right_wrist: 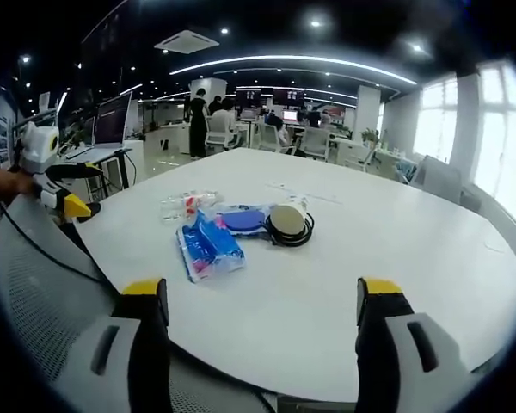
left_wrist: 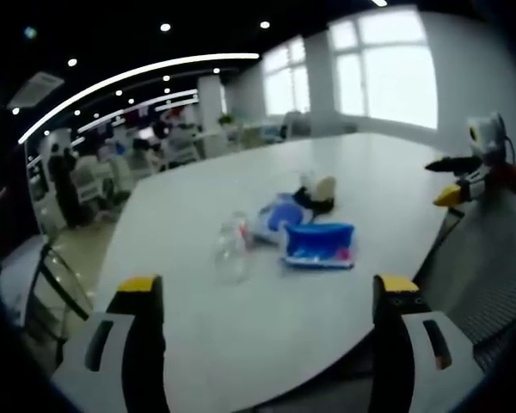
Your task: Arrange the tabletop items into an orderly group along one side of the table until the central work area is clear of visible clutter.
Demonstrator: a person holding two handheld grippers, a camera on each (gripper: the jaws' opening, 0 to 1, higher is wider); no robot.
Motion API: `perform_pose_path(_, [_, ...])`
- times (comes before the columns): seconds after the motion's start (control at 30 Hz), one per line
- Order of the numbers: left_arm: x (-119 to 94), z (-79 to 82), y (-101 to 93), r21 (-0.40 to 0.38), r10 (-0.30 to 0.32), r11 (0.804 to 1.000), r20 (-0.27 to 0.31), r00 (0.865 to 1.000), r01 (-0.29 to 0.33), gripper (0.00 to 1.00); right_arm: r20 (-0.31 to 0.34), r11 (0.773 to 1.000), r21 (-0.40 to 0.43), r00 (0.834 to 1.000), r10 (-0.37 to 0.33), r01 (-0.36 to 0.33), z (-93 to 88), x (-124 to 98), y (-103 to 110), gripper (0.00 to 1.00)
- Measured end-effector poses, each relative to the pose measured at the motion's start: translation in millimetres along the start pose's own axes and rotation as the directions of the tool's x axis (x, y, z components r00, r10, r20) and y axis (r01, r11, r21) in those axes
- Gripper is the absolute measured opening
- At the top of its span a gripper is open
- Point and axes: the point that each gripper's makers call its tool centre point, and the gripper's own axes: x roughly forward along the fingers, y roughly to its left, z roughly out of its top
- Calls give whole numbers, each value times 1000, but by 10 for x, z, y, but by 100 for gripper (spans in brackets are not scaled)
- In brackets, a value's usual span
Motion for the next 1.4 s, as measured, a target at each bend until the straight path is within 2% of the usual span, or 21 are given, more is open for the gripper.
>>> perform_pose_path(1.0, [31,-132,-31,1,-24,1000,-69,997,24,92,-6,1000,3,1000,-9,9,-11,1,-23,84])
perform_pose_path(1.4, [34,-147,-35,-2,-27,1000,-76,997,27,90,-5,1000,6,1000,-9,9,-13,-1,-31,81])
